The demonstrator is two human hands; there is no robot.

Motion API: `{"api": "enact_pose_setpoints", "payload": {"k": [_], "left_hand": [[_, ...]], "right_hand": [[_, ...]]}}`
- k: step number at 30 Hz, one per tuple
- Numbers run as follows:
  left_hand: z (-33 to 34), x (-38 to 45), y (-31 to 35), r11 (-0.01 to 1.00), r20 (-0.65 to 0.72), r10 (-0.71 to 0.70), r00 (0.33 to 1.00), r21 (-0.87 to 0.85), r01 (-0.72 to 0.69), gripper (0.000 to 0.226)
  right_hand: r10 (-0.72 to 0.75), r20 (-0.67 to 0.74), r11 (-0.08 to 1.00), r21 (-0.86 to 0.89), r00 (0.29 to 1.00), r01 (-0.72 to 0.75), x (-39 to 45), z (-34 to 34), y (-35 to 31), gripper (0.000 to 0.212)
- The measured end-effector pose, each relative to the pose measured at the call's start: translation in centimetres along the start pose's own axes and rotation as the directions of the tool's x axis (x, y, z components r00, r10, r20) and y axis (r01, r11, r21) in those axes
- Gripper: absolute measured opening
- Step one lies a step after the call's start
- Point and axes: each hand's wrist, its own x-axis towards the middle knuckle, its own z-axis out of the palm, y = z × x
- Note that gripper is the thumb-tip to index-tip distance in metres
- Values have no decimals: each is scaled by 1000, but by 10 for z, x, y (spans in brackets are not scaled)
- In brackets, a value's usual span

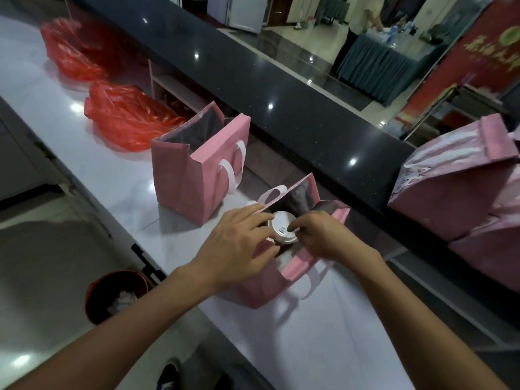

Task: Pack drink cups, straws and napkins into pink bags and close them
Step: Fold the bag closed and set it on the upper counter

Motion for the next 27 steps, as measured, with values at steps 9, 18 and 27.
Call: {"api": "enact_pose_setpoints", "payload": {"k": [9,18,27], "left_hand": [[-7,24,-34,938,174,-185,967,-261,227,17],[-12,31,-29,948,199,-127,972,-264,178,19],[-5,98,-33,984,162,87,983,-168,-59,27]], "right_hand": [[-21,-124,982,183,992,43,-56,-8,-76,51],[114,-285,989,125,952,-81,-81,3,-88,35],[189,-420,973,-40,888,-226,-144,19,-55,25]]}}
